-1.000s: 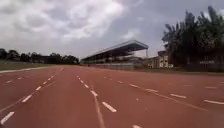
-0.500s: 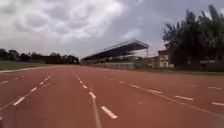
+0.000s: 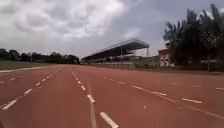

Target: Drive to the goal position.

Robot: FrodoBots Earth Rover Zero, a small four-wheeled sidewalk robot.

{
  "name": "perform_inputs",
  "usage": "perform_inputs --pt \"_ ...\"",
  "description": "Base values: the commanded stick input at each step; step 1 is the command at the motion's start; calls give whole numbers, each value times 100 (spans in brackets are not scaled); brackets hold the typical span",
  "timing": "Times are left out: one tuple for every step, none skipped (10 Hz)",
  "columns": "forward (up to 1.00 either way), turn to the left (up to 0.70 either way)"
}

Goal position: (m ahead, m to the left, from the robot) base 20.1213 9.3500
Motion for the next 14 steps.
perform_inputs --pt "45 0" --pt "45 0" --pt "45 0" --pt "45 0" --pt "45 0" --pt "45 0" --pt "45 0" --pt "45 0" --pt "45 0" --pt "45 0" --pt "45 0" --pt "45 0" --pt "45 0" --pt "45 0"
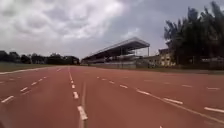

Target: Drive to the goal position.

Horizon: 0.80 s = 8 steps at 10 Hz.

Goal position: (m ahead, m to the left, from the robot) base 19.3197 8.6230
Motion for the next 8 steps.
perform_inputs --pt "45 0" --pt "45 0" --pt "45 0" --pt "45 0" --pt "45 0" --pt "45 0" --pt "45 0" --pt "45 0"
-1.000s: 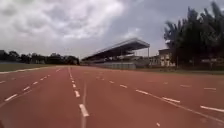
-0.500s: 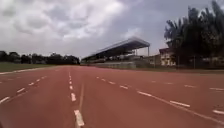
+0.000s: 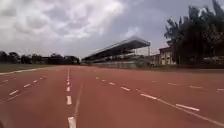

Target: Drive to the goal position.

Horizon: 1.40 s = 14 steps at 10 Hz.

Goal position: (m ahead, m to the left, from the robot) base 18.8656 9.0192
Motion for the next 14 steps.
perform_inputs --pt "45 0" --pt "45 0" --pt "45 0" --pt "45 0" --pt "45 0" --pt "43 0" --pt "34 0" --pt "30 0" --pt "30 0" --pt "30 0" --pt "30 0" --pt "30 0" --pt "30 0" --pt "30 0"
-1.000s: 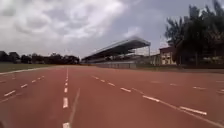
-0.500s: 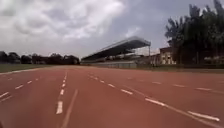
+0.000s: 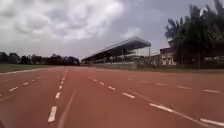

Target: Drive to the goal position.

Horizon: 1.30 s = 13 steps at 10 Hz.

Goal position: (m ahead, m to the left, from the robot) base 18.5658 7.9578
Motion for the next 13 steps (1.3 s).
perform_inputs --pt "25 0" --pt "20 0" --pt "20 0" --pt "20 0" --pt "20 0" --pt "20 0" --pt "20 0" --pt "20 0" --pt "20 0" --pt "20 0" --pt "20 0" --pt "20 0" --pt "20 0"
